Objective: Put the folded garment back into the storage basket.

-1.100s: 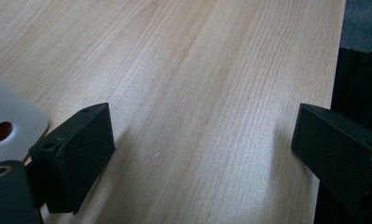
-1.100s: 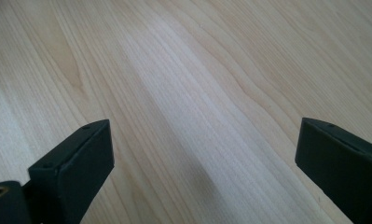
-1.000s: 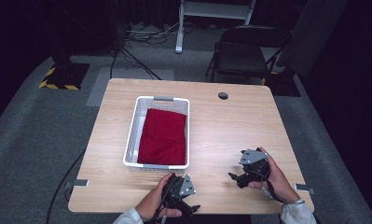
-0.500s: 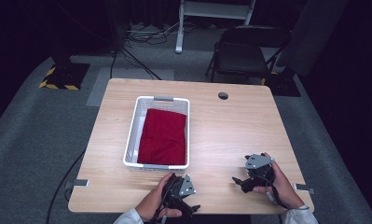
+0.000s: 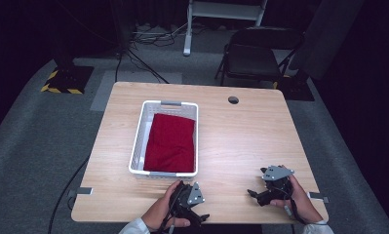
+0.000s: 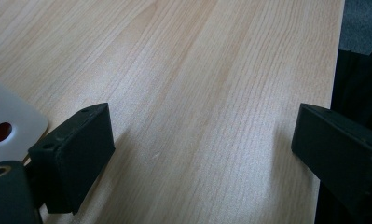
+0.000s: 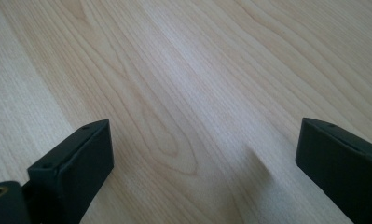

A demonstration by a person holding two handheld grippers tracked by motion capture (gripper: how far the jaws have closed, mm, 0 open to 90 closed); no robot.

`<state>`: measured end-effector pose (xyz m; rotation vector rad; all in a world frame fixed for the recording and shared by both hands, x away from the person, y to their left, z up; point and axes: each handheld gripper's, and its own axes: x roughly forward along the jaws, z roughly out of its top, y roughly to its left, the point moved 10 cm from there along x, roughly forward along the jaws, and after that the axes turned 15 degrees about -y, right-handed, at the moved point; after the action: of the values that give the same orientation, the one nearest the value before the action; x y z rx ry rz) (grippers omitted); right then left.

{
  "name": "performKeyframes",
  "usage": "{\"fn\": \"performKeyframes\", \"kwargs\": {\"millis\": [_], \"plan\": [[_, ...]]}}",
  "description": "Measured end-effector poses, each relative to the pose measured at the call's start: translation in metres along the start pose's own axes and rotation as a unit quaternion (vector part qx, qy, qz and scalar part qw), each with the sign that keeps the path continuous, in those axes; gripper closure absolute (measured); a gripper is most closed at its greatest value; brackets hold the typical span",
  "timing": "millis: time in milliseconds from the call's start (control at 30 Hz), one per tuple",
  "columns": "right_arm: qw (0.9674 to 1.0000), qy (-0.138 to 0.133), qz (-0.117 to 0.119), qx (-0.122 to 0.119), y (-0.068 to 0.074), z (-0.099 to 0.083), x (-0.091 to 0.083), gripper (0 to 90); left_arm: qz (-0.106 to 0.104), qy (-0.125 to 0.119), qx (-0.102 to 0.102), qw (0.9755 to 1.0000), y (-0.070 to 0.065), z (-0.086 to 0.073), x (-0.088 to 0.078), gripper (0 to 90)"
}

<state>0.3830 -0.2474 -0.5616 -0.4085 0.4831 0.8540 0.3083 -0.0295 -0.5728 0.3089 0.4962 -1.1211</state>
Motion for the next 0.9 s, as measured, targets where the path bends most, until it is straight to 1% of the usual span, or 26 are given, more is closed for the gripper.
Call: {"fn": "performKeyframes", "kwargs": {"millis": [233, 333, 500, 767, 833, 900], "plan": [[0.9997, -0.009, 0.002, 0.021, -0.001, -0.008, -0.006, 3.7, 0.000, 0.000, -0.001, 1.0000, 0.000, 0.000, 0.000, 5.7], [0.9992, -0.017, 0.008, 0.034, -0.001, -0.012, -0.008, 2.7, 0.000, 0.000, -0.001, 1.0000, 0.000, 0.000, 0.000, 5.7], [0.9983, -0.024, 0.010, 0.051, -0.004, -0.018, -0.012, 1.0, -0.001, 0.001, 0.000, 1.0000, 0.000, 0.000, 0.000, 5.7], [0.9970, -0.031, 0.005, 0.071, -0.010, -0.026, -0.019, 0.3, -0.002, 0.000, 0.000, 1.0000, 0.000, 0.000, 0.000, 5.7], [0.9962, -0.029, 0.007, 0.082, -0.011, -0.028, -0.021, 0.3, -0.002, 0.000, 0.000, 1.0000, 0.000, 0.000, 0.000, 5.7], [0.9961, -0.029, 0.003, 0.083, -0.013, -0.030, -0.023, 0.2, -0.002, 0.000, 0.000, 1.0000, 0.000, 0.000, 0.000, 5.7]]}}
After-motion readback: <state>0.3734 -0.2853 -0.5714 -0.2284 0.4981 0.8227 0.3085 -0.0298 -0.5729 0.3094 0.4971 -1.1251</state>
